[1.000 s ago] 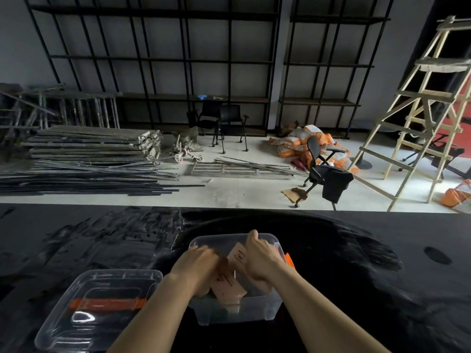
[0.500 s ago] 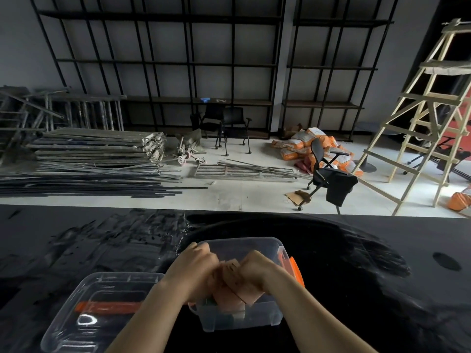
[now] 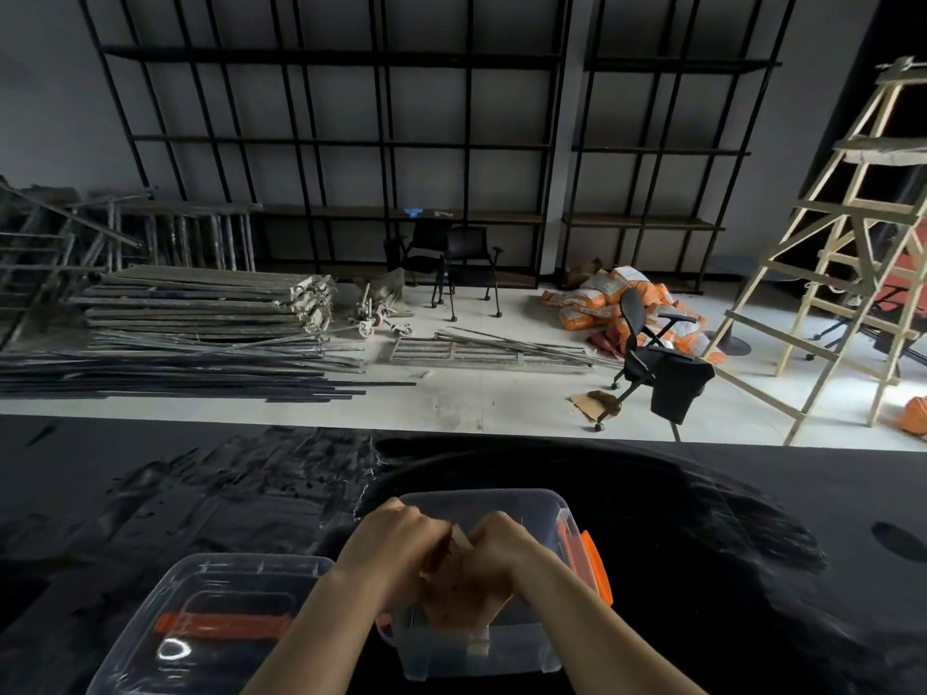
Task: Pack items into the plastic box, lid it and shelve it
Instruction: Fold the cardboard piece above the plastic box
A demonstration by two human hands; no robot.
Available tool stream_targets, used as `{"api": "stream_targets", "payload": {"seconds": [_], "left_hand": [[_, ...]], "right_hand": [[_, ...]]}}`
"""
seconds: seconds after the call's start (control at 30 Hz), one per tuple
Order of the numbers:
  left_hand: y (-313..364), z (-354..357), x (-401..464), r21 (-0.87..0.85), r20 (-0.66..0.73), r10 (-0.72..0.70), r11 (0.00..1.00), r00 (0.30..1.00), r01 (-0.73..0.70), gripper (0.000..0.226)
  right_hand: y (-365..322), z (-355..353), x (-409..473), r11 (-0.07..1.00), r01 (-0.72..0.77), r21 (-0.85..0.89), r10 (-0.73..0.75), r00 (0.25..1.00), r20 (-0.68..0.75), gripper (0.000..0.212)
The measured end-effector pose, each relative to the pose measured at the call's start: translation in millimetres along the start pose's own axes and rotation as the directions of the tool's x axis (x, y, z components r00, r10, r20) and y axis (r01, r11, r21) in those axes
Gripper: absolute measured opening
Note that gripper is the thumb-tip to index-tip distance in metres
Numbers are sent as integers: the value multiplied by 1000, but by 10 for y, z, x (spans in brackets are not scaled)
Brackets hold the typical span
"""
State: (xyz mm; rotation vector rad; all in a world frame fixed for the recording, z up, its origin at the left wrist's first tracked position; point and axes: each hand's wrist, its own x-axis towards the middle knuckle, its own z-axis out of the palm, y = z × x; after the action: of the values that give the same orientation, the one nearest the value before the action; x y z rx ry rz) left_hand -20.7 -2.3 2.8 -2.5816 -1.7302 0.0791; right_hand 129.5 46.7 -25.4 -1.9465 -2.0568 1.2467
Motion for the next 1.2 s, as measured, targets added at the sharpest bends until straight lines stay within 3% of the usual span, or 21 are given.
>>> {"api": "stream_targets", "payload": {"seconds": [0.1, 0.27, 0.4, 0.5, 0.57, 0.63, 0.67, 0.73, 0.77, 0.8, 0.9, 1.03, 1.2], "left_hand": [[-6, 45, 20, -56, -22, -22, 998, 1000, 20, 15], [-41, 160, 52, -193, -146, -49, 981, 988, 20, 12], [2, 207, 100, -417, -246, -238, 901, 940, 119, 16], [33, 147, 172, -695, -308, -479, 703, 822, 149, 5], [37, 67, 252, -847, -307, -649, 520, 696, 111, 16], [80, -52, 315, -944, -210, -754, 323, 622, 73, 26], [112, -105, 357, -974, -135, -774, 219, 619, 62, 26], [224, -197, 422, -999, 5, -732, 28, 681, 37, 27], [285, -225, 445, -1000, 15, -697, 3, 717, 23, 28], [335, -244, 464, -999, -19, -678, 43, 735, 14, 25], [401, -288, 483, -988, -152, -682, 121, 715, -96, 11], [373, -263, 438, -988, -77, -638, -54, 766, -145, 2], [302, -262, 447, -972, -182, -701, 21, 690, -235, 10]], "right_hand": [[-9, -26, -16, 999, -33, -24, 32, 999, -33, 20], [11, -226, -81, 993, -71, -95, 63, 994, -91, 48], [25, -361, -138, 999, -28, -23, 26, 995, -92, 43], [29, -489, -161, 983, 24, 184, -12, 998, -65, 21], [15, -509, -180, 927, 85, 364, -56, 994, -89, 21], [-28, -474, -190, 819, 153, 552, -90, 986, -139, 22], [-55, -446, -192, 752, 180, 635, -94, 982, -167, 20], [-139, -400, -205, 623, 233, 746, -103, 971, -218, 19], [-190, -382, -221, 568, 262, 780, -123, 964, -234, 19], [-243, -366, -246, 525, 294, 799, -161, 956, -246, 19], [-346, -345, -329, 470, 393, 790, -306, 912, -272, 19], [-287, -427, -417, 466, 407, 785, -429, 880, -202, 33], [-192, -400, -443, 476, 351, 806, -435, 891, -131, 32]]}}
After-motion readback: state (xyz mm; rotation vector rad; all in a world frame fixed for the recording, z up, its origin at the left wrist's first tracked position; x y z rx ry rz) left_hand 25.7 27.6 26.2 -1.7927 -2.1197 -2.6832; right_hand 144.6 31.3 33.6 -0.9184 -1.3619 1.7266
